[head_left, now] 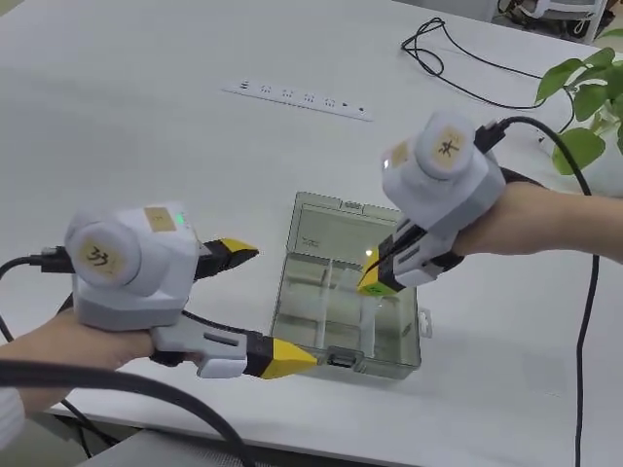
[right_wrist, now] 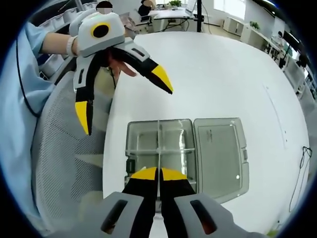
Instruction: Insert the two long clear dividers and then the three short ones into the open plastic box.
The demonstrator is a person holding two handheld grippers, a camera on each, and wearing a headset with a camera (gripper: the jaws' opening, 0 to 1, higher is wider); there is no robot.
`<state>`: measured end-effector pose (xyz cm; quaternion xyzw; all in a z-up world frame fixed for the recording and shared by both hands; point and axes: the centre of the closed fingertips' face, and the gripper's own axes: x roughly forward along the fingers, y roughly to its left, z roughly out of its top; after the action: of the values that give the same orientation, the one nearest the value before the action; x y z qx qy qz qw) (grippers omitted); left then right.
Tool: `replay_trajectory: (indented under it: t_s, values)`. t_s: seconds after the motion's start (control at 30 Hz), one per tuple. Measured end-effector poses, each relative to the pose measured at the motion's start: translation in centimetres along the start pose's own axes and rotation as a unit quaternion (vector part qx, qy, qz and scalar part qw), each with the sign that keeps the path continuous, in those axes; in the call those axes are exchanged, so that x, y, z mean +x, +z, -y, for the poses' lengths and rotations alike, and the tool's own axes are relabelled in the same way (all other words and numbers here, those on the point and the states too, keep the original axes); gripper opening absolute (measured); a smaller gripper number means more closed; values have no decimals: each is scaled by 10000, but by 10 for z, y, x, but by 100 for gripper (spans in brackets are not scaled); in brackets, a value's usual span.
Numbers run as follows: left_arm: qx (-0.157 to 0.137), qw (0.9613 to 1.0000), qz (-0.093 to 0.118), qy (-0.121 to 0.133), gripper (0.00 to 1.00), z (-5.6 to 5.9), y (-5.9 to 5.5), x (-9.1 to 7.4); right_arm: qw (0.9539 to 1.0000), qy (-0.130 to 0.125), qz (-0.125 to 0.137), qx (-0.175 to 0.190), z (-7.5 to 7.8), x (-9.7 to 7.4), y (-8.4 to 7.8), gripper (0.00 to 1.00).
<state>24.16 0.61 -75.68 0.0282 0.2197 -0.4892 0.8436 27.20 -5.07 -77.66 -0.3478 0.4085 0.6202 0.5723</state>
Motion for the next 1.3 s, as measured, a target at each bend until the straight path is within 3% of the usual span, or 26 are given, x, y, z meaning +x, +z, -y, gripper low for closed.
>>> replay_trajectory:
  t_s: [0.37, 0.6, 0.93, 1.3]
  values:
    - [1, 10000, -7, -34, 88, 1, 0, 2, 9999, -55, 112, -108, -7, 2, 3, 2]
    - [-6, 10000, 0, -39, 88, 2, 0, 3, 9997, -80, 123, -194, -2, 4, 1, 2]
    - [-21, 10000, -3, -31, 88, 3, 0, 3, 9996, -130, -34, -239, -4, 13, -1, 2]
    - [-20, 10000, -5, -10, 88, 1, 0, 1, 9989, -190, -357, -230, 0, 33, -10, 2]
